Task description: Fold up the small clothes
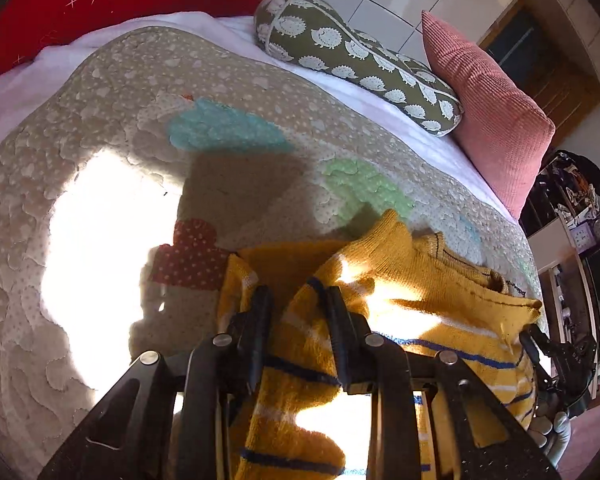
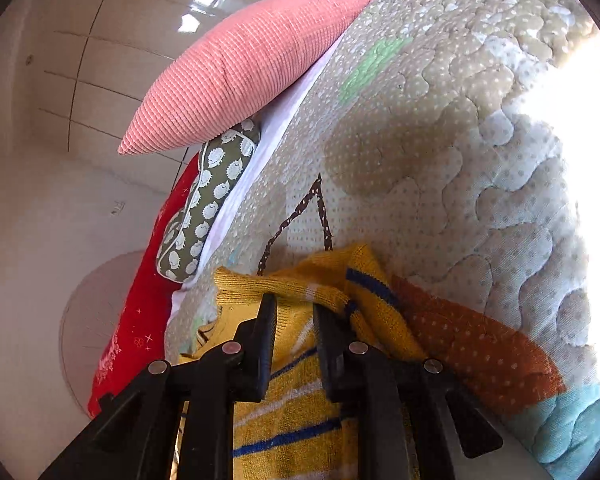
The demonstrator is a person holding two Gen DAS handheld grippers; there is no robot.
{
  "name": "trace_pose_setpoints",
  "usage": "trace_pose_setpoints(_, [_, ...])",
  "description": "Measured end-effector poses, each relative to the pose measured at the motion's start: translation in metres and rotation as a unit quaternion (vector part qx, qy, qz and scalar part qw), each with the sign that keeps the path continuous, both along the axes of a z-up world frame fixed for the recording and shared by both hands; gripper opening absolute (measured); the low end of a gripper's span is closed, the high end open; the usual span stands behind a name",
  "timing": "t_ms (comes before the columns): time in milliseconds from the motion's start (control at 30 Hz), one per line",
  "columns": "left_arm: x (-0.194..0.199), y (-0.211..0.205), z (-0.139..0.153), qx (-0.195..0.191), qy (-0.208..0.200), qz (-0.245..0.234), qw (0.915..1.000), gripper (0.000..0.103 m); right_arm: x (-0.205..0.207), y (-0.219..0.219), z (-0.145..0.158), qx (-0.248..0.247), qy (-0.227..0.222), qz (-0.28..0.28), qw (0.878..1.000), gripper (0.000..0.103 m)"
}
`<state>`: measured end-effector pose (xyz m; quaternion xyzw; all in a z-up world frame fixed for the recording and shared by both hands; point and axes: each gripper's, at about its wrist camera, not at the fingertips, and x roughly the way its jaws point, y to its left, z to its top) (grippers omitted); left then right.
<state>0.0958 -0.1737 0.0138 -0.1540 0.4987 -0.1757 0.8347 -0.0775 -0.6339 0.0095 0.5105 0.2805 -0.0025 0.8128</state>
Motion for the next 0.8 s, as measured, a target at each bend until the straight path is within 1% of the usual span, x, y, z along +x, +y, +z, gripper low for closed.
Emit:
trace_pose_setpoints(33, [-0.007, 0.008, 0.007, -0.009, 0.004, 0.005, 0.9999, 0.027, -0.001, -0.003, 0.002, 0.011, 0.008, 0.002, 1.0, 0.017])
trace_pose_setpoints(67, [-0.015, 0.016, 0.016, -0.012, 0.003, 0.009, 0.9999, 0.028, -0.003, -0.004, 0.008, 0.005, 0.021, 0.0, 1.0, 0.019])
trace_pose_setpoints(100, [-0.026, 0.024, 0.026, -0.008, -0.002, 0.011, 0.9999, 0.032, -0.007, -0.002, 0.019, -0.02, 0.028, 0.0, 0.999, 0.02])
trace_pose_setpoints(167, [-0.051, 0.043, 0.044, -0.004, -0.021, 0.014, 0.9997, 0.042, -0.017, 0.013, 0.045, -0.089, 0.031, 0.016, 0.995, 0.027])
trace_pose_setpoints(200, [-0.066, 0.054, 0.05, 0.0, -0.028, 0.02, 0.9994, 0.052, -0.024, 0.02, 0.053, -0.112, 0.032, 0.025, 0.993, 0.033])
trace_pose_setpoints(233, [-0.082, 0.065, 0.055, 0.009, -0.033, 0.03, 0.999, 0.058, -0.035, 0.027, 0.059, -0.133, 0.034, 0.034, 0.99, 0.035])
trace_pose_setpoints(300, [-0.118, 0.083, 0.059, 0.041, -0.041, 0.05, 0.9971, 0.059, -0.054, 0.045, 0.065, -0.169, 0.038, 0.052, 0.984, 0.035])
trace_pose_setpoints(367, [-0.156, 0.097, 0.06, 0.078, -0.056, 0.063, 0.9934, 0.059, -0.068, 0.066, 0.065, -0.2, 0.052, 0.068, 0.976, 0.035])
trace_pose_setpoints(400, [-0.176, 0.103, 0.059, 0.091, -0.061, 0.07, 0.9915, 0.061, -0.073, 0.077, 0.065, -0.212, 0.056, 0.08, 0.972, 0.035])
trace_pose_setpoints(433, [-0.193, 0.109, 0.057, 0.096, -0.062, 0.077, 0.9905, 0.065, -0.076, 0.09, 0.066, -0.229, 0.064, 0.092, 0.967, 0.035])
trace_pose_setpoints(500, [-0.223, 0.12, 0.049, 0.079, -0.054, 0.094, 0.9911, 0.067, -0.072, 0.118, 0.067, -0.266, 0.075, 0.114, 0.954, 0.035])
trace_pose_setpoints(567, [-0.245, 0.127, 0.041, 0.066, -0.037, 0.107, 0.9914, 0.067, -0.06, 0.148, 0.064, -0.287, 0.081, 0.136, 0.945, 0.035])
trace_pose_setpoints(633, [-0.256, 0.125, 0.036, 0.074, -0.028, 0.088, 0.993, 0.067, -0.043, 0.179, 0.056, -0.283, 0.08, 0.155, 0.943, 0.035])
trace_pose_setpoints(700, [-0.264, 0.126, 0.038, 0.078, -0.032, 0.082, 0.9931, 0.067, -0.031, 0.211, 0.046, -0.283, 0.079, 0.175, 0.94, 0.035])
trace_pose_setpoints(767, [-0.271, 0.133, 0.042, 0.066, -0.039, 0.082, 0.9936, 0.067, -0.023, 0.251, 0.034, -0.277, 0.08, 0.201, 0.936, 0.036])
trace_pose_setpoints(800, [-0.273, 0.138, 0.043, 0.059, -0.04, 0.082, 0.994, 0.067, -0.025, 0.27, 0.03, -0.285, 0.079, 0.209, 0.932, 0.037])
